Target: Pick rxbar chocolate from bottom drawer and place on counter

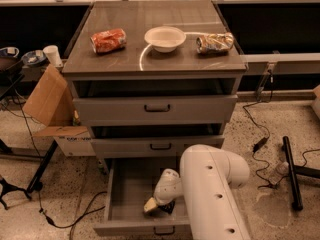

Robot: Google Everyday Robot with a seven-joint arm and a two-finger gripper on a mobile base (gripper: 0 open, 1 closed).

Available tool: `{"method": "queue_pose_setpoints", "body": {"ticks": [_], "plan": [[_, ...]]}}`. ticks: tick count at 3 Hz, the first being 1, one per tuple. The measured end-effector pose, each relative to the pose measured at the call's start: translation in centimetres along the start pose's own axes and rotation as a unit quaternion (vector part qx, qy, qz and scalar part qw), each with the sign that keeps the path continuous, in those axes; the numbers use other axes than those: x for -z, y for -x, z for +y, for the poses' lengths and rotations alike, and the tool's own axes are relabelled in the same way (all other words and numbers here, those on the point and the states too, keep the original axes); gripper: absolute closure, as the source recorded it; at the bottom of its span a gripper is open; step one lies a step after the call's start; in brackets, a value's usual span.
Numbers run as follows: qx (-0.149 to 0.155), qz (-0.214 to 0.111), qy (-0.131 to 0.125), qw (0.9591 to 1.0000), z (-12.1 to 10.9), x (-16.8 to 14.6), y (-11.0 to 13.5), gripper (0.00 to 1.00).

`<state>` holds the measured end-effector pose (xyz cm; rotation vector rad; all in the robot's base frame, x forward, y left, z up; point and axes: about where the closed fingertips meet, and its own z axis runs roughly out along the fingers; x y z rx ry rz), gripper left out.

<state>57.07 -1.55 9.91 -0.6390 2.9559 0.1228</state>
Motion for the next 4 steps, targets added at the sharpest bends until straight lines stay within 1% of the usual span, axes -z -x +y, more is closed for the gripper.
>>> {"method": "queue_pose_setpoints", "body": {"ticks": [1, 2, 3, 4], "plan": [[-0.008, 0.025, 0.013, 0.9996, 0.1, -0.8, -0.6, 0.0], [-0.013, 0.038, 0.018, 0.999, 0.0, -1.3, -0.8, 0.19], [-0.016, 0.042, 0.02, 0.9988, -0.1, -1.1, -0.9, 0.42], [-0.016, 0.042, 0.02, 0.9988, 0.0, -0.2, -0.8, 0.66]]}}
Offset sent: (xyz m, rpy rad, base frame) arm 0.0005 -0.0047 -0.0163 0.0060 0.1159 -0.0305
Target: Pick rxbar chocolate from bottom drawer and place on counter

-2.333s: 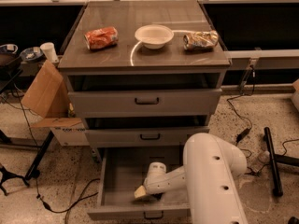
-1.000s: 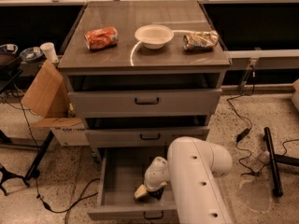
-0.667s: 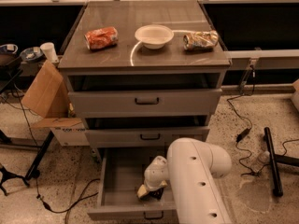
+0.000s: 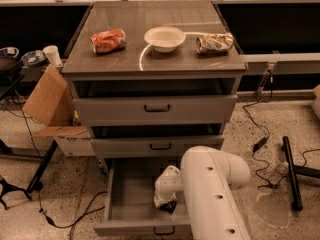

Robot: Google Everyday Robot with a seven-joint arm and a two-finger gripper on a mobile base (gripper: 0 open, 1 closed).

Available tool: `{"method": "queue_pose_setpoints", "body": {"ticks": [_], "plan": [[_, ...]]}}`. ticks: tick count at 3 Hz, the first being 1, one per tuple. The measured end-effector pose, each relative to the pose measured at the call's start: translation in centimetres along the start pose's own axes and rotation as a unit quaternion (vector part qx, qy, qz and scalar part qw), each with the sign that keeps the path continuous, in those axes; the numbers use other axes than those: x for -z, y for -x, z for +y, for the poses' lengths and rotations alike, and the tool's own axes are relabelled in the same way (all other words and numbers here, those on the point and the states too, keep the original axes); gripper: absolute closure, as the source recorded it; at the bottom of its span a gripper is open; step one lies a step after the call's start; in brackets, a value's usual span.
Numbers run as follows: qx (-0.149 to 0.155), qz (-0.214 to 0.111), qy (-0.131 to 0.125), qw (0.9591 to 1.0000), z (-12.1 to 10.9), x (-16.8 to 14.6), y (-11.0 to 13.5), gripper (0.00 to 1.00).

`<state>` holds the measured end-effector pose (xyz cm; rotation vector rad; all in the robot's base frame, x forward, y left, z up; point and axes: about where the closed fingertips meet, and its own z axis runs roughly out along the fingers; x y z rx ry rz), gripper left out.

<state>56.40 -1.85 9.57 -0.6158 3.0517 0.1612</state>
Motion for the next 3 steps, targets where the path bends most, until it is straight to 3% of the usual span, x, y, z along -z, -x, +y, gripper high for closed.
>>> {"method": "queue_pose_setpoints", "body": {"ticks": [1, 2, 3], "plan": [[0.0, 0.0, 0.0, 1.0, 0.05, 0.55, 0.02, 0.89], [-0.002, 0.0, 0.002, 1.0, 0.07, 0.61, -0.17, 1.0], [-0.006, -0.004, 0.012, 0.9999, 0.09, 0.61, -0.71, 1.0]]}}
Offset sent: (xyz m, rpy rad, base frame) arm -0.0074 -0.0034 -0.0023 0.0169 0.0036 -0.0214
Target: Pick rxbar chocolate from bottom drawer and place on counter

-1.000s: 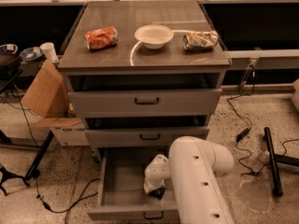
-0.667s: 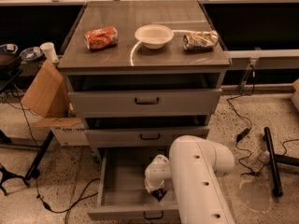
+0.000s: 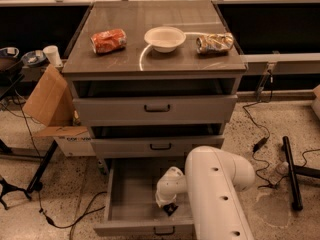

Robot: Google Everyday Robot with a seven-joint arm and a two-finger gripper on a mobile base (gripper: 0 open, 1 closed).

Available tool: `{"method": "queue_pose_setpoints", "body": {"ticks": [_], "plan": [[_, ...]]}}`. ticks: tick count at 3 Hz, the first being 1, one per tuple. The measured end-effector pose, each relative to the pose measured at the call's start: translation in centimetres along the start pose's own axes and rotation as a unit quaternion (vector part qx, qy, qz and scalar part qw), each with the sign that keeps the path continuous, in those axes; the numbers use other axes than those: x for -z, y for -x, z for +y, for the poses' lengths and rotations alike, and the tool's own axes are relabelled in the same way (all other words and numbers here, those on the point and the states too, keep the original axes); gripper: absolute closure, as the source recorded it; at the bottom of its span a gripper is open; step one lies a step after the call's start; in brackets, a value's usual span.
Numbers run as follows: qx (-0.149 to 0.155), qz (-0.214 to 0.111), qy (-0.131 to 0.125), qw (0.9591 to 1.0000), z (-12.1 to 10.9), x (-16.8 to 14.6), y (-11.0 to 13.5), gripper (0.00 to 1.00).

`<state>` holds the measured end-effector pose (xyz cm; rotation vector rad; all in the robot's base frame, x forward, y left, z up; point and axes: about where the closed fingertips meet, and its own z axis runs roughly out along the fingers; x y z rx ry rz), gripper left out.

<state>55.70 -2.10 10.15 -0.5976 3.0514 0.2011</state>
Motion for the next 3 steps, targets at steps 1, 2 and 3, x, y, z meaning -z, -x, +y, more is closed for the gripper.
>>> {"method": "queue_pose_setpoints", "body": {"ticks": [1, 2, 3], "plan": [[0.0, -0.006, 0.021, 0.9998, 0.1, 1.7, -0.7, 1.0], [0.009, -0.011, 0.039, 0.9991, 0.0, 5.1, -1.3, 1.0], [0.022, -0.019, 0.048, 0.9984, 0.0, 9.3, -1.6, 1.0]]}}
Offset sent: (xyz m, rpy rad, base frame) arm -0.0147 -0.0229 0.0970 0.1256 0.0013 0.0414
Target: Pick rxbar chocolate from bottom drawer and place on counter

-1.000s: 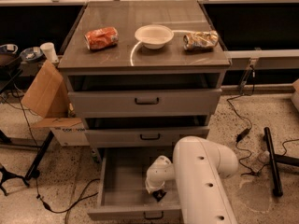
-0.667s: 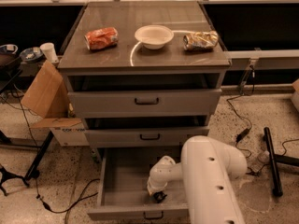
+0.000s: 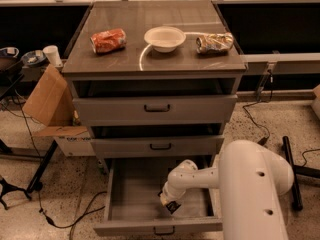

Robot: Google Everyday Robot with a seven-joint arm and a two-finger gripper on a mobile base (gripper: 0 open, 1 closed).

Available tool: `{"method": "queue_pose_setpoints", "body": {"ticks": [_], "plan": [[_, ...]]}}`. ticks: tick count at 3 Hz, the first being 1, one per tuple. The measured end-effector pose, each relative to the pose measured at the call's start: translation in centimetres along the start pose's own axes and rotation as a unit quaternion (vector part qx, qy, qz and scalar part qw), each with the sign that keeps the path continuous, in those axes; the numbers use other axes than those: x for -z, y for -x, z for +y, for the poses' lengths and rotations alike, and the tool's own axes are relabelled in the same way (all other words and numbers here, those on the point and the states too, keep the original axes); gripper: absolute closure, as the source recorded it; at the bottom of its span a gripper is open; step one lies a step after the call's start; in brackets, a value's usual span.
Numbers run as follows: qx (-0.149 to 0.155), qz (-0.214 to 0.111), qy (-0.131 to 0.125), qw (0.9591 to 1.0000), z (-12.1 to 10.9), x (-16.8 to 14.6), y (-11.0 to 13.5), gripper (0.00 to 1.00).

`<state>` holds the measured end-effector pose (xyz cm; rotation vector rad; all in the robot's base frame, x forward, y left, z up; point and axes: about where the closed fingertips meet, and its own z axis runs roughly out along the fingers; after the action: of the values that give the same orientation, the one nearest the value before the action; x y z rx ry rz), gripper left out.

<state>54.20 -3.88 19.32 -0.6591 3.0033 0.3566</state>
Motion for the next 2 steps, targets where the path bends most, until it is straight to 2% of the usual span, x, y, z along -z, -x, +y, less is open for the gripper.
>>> {"method": "queue_pose_setpoints", "body": {"ticks": [1, 2], "plan": [[0.021, -0.008, 0.005, 0.9997, 0.8, 4.9, -0.1, 1.0], [0.043, -0.027, 0.007, 0.9987, 1.6, 11.3, -0.2, 1.0]]}}
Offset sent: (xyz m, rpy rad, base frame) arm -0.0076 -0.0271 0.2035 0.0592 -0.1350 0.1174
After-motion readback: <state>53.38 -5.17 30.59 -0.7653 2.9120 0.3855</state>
